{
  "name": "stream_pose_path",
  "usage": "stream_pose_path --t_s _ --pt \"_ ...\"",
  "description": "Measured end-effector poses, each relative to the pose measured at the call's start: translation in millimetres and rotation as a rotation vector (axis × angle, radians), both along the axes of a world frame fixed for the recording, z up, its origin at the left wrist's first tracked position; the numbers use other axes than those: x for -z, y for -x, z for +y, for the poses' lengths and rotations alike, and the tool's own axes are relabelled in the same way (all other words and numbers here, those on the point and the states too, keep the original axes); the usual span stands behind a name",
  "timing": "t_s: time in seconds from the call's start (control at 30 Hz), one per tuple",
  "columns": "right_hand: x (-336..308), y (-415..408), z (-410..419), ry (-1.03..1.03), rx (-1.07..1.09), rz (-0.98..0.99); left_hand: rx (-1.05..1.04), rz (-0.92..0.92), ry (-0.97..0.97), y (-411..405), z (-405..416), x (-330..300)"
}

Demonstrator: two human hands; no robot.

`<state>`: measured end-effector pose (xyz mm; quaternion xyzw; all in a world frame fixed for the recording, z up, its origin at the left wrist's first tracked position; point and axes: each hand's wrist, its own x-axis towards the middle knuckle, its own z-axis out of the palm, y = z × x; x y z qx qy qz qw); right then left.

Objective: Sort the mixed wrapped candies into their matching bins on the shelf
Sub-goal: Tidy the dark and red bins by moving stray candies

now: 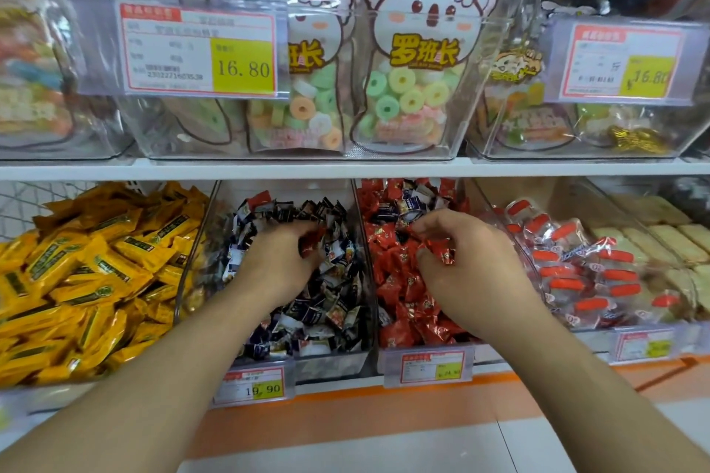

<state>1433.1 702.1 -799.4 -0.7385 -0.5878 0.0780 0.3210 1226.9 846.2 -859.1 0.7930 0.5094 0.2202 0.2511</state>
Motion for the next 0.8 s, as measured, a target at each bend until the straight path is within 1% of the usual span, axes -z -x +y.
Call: stream_pose_path --t_s 0.1,0.23,0.37,0.43,0.57,0.67,0.73,0.8 --pt "1 0 1 -0.004 -0.003 0.023 -0.015 -0.068 -0.012 -1 2 4" --pt "1 2 0 -0.004 -0.005 0.048 0.030 -0.036 0.002 -2 0 4" --pt "1 5 -2 -0.006 -0.014 0.071 0.088 -0.059 0.089 -3 4 5" --pt "0 6 -4 -0.004 -0.016 0.068 0.077 -0.081 0.069 -4 4 6" --pt "0 6 -6 0.002 -0.006 0.070 -0.016 -0.164 -0.009 -3 -1 2" --pt "-1 5 -6 0.004 -0.007 0.072 -0.032 -0.166 -0.080 -1 -2 -4" --pt "-2 7 -6 0.003 -0.013 0.076 -0.022 -0.178 -0.066 2 -5 -11" --pt "-2 9 -5 -0.008 -0.032 0.074 -0.017 -0.231 -0.023 5 -10 -22"
